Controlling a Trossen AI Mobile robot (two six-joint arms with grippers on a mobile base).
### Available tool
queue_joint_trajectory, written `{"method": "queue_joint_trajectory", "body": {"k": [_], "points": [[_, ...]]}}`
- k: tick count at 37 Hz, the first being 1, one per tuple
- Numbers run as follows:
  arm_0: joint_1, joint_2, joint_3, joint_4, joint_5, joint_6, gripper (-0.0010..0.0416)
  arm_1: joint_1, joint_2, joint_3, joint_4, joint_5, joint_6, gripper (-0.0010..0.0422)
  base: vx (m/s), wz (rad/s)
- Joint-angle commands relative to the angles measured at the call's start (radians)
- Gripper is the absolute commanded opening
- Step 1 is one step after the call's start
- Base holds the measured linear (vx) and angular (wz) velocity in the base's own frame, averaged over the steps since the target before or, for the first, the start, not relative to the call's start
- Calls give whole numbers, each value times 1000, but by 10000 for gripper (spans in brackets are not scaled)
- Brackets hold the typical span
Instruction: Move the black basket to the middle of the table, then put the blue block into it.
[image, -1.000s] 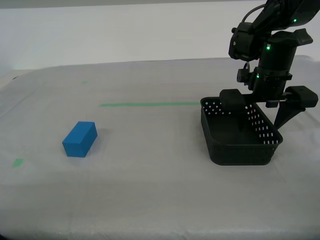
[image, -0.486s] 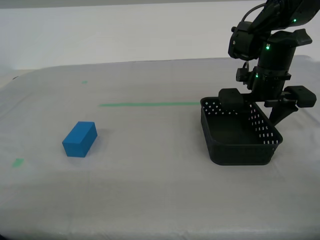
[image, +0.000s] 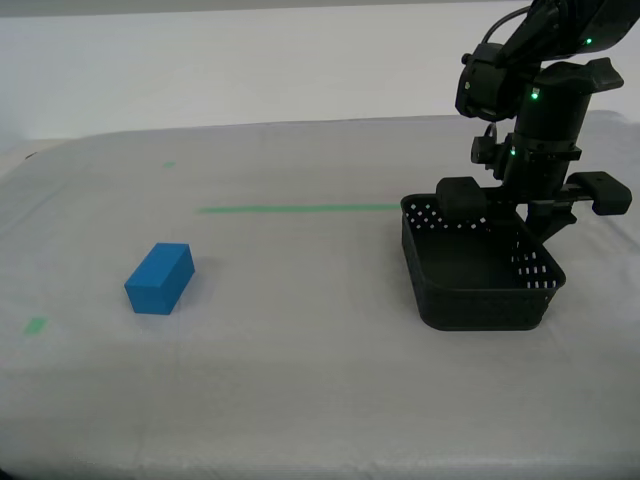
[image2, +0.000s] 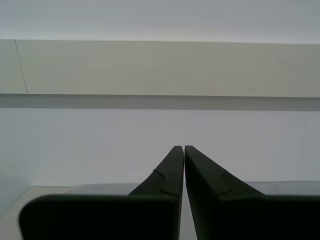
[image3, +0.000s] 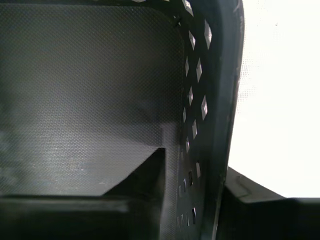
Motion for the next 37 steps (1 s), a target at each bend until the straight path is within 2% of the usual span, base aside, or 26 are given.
{"method": "queue_joint_trajectory", "body": {"k": [1,8,23,37], "points": [[2,1,0,1,-15,1,42,0,0,0,4,0,2,0,0,0],[2,1,0,2,-30,0,-4,0,0,0,4,0,2,0,0,0],[3,-23,0,-1,-49,-4,-1,0,0,0,4,-1,2,0,0,0],[3,-158,3,-11,-82,13,-1,0,0,0,4,0,2,0,0,0]]}}
